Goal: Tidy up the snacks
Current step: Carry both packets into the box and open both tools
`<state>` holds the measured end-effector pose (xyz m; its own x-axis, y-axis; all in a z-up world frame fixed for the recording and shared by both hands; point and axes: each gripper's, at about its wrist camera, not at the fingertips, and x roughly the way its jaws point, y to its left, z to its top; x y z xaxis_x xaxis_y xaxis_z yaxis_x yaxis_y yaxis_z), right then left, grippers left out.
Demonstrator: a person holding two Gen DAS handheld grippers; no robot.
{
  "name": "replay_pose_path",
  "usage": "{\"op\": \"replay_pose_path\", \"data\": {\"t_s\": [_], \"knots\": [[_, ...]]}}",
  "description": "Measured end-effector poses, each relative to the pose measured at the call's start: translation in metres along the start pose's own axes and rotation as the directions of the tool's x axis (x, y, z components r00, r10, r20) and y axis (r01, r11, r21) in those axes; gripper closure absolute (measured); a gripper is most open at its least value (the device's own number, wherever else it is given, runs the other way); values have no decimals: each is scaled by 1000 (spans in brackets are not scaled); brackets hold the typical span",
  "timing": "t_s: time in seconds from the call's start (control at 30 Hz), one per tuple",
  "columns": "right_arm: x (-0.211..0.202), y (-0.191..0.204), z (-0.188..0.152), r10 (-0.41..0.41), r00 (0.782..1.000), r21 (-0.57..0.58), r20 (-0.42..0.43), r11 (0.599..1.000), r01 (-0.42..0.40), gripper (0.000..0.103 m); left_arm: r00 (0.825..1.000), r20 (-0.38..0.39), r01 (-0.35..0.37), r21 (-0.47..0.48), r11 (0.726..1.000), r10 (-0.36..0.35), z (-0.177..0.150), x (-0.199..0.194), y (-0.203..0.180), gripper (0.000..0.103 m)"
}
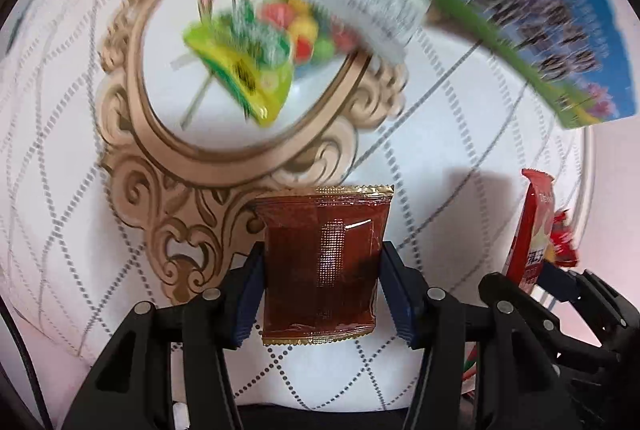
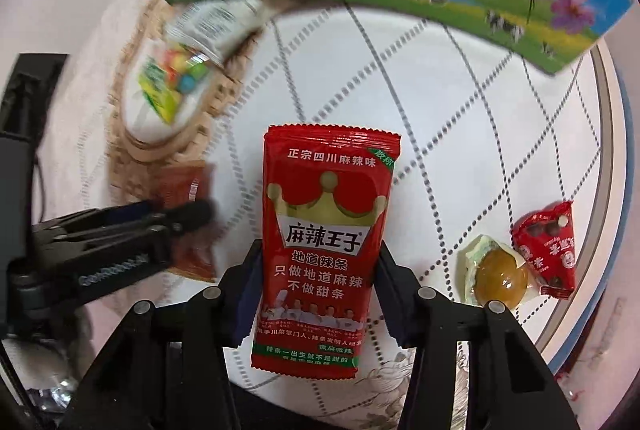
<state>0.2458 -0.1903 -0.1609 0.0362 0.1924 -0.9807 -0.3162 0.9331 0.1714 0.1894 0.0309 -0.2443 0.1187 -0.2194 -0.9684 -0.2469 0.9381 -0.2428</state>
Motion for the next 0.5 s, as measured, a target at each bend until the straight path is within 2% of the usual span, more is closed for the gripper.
{"op": "replay_pose_path", "data": {"t_s": [0.13, 0.3, 0.4, 0.5], "knots": [[-38, -1, 4, 68, 996, -5, 62, 998, -68, 49, 997, 71, 35, 30, 999, -37, 8, -42, -18, 51], [-98, -3, 20, 130, 980, -2, 153, 991, -131, 49, 984, 146, 95, 78, 992, -105, 31, -104, -44, 51], [-139, -12, 38, 144, 962, 3, 233, 989, -149, 49, 973, 191, 106, 130, 986, -129, 53, -139, -58, 51], [-158, -12, 62, 145, 943, 10, 299, 988, -155, 49, 965, 220, 103, 169, 980, -140, 77, -161, -65, 51]]}}
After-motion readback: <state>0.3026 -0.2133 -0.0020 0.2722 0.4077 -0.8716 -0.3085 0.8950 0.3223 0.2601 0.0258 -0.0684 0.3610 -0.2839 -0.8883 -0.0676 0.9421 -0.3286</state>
